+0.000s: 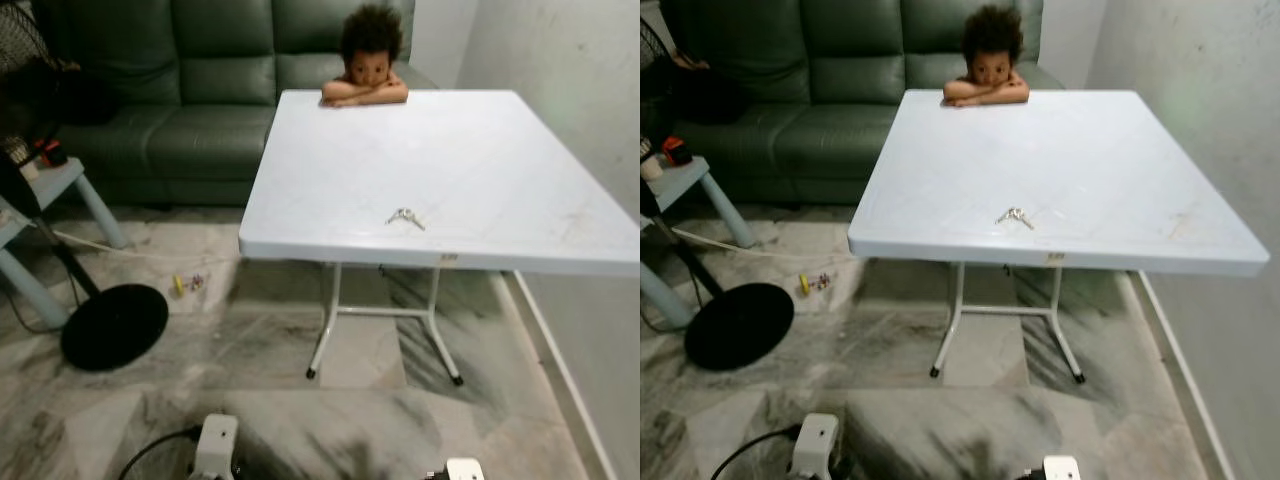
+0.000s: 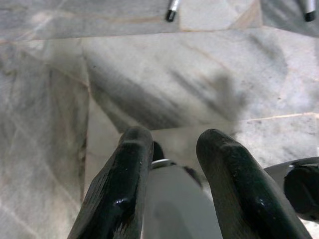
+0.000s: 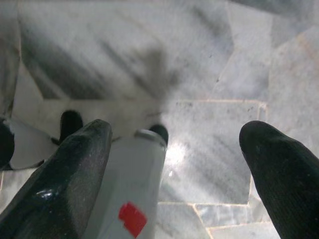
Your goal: Hang keys on a hook
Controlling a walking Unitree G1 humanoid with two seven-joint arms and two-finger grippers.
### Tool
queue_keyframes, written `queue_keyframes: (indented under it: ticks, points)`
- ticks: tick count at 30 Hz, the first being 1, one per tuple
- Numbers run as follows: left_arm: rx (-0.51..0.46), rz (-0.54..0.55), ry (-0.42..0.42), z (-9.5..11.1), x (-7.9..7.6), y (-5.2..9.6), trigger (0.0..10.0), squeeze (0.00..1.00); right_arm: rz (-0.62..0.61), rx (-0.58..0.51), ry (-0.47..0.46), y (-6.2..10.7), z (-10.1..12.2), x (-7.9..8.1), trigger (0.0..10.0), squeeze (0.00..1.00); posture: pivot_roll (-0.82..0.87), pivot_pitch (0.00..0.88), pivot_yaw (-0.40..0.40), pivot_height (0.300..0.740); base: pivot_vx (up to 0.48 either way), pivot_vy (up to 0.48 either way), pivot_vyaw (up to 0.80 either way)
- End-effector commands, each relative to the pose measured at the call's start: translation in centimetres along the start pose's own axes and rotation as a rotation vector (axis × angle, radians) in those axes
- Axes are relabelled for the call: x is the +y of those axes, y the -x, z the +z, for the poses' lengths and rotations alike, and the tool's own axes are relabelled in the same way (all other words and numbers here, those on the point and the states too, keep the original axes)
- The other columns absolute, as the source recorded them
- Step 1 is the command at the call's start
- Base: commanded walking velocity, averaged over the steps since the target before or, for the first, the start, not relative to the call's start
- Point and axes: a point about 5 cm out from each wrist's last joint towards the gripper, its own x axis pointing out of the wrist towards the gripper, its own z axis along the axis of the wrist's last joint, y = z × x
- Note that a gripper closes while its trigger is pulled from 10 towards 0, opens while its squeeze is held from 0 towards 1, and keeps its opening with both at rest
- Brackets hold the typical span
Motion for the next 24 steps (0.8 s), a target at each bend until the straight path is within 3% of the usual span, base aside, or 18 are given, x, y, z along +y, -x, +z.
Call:
queue_keyframes:
  ticks: [1,6,8,10,11,13,17,24]
  points:
    - [-0.081,-0.014,-0.019,2.0,0.0,-0.3,10.0,0.0,0.001,-0.085,-0.004,-0.4,2.0,-0.2,10.0,0.0,0.05,0.0,-0.016,0.74,0.0,0.0,0.0]
    - [-0.172,-0.027,-0.004,4.1,0.0,-0.4,10.0,0.0,0.014,-0.192,0.001,-0.6,4.5,-0.3,10.0,0.0,0.05,0.0,-0.017,0.74,0.0,0.0,0.0]
    - [-0.274,-0.043,0.006,6.5,0.0,-0.5,10.0,0.0,0.026,-0.291,0.014,-0.7,6.7,-0.4,10.0,0.0,0.05,0.0,-0.018,0.74,0.0,0.0,0.0]
    - [-0.302,-0.042,0.024,7.3,0.0,-0.5,10.0,0.0,0.027,-0.311,0.011,-0.7,7.3,-0.5,10.0,0.0,0.06,0.0,-0.022,0.74,0.0,0.0,0.0]
    - [-0.377,-0.04,0.093,9.8,0.2,-0.4,10.0,0.0,0.021,-0.38,-0.002,-0.6,9.0,-0.7,10.0,0.0,0.06,0.0,-0.025,0.74,0.0,0.0,0.0]
    - [-0.44,-0.051,0.13,11.4,0.2,-0.3,10.0,0.0,0.021,-0.429,-0.012,-0.6,10.3,-0.7,10.0,0.0,0.06,0.0,-0.027,0.74,0.0,0.0,0.0]
    - [-0.681,-0.078,0.136,17.1,-0.2,1.1,10.0,0.0,0.049,-0.644,-0.005,0.3,14.9,-0.3,10.0,0.0,0.06,0.0,-0.027,0.74,0.0,0.0,0.0]
    - [-0.869,-0.099,0.171,22.1,-0.2,3.3,10.0,0.0,0.005,-0.79,-0.008,1.8,19.1,-0.6,10.0,0.0,0.05,0.0,-0.023,0.74,0.0,0.0,0.0]
